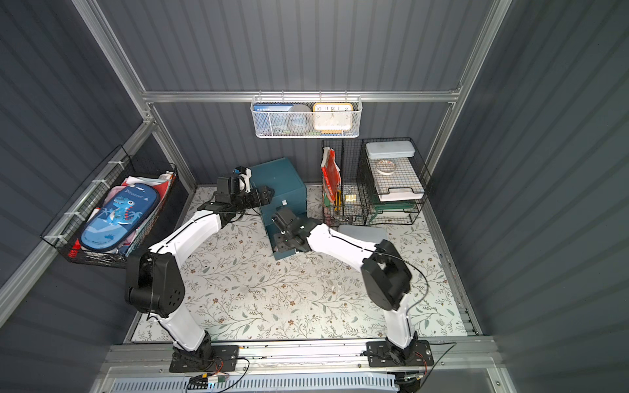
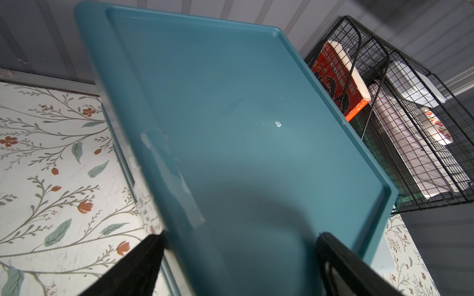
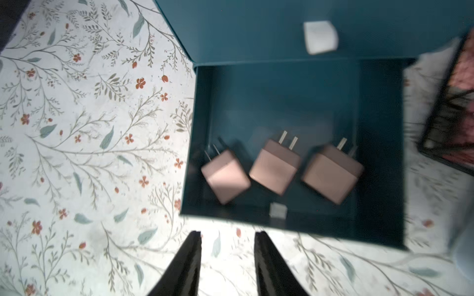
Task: Place the plugs into the drawer by color
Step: Close the drawer in the storage box.
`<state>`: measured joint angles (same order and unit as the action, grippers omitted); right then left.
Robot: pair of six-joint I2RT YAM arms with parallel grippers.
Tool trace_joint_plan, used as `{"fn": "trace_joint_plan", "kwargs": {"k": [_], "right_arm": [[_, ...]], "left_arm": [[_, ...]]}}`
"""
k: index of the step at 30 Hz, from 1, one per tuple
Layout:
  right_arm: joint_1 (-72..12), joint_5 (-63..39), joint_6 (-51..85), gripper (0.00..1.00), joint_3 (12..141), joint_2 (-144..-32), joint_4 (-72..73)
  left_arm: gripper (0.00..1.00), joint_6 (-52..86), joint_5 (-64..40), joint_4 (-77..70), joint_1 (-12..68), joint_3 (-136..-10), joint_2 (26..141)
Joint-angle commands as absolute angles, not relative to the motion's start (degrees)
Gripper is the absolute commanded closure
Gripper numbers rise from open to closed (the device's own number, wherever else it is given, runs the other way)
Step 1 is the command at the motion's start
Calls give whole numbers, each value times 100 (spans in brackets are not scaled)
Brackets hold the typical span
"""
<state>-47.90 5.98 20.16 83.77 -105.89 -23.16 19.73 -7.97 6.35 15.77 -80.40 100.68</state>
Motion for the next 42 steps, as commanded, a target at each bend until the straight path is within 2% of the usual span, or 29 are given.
{"fn": "trace_joint_plan", "kwargs": {"k": [1,5,9,15,23,34,42], "right_arm": [[-4729,806,3129,83,6687,-9819,-65],[-4733,644,3966,87,5479,-9561,834],[-4729,424,4483,89,4930,-9746,1120],[-4696,357,4596,90,4881,-10364,1663],[-4430,505,4627,91,5289,-11254,3016],[-4098,277,5116,90,6819,-12498,3473],[-4072,415,5328,89,7702,-12986,3489]], "left_arm": [[4,1747,-842,1907,1731,-7791,10535],[9,1751,-843,1914,1732,-7796,10554],[19,1773,-850,1895,1731,-7770,10543],[34,1820,-827,1793,1740,-7708,10549],[36,1829,-791,1776,1740,-7690,10590],[38,1802,-815,1773,1784,-7654,10606],[38,1788,-817,1804,1802,-7664,10561]]}}
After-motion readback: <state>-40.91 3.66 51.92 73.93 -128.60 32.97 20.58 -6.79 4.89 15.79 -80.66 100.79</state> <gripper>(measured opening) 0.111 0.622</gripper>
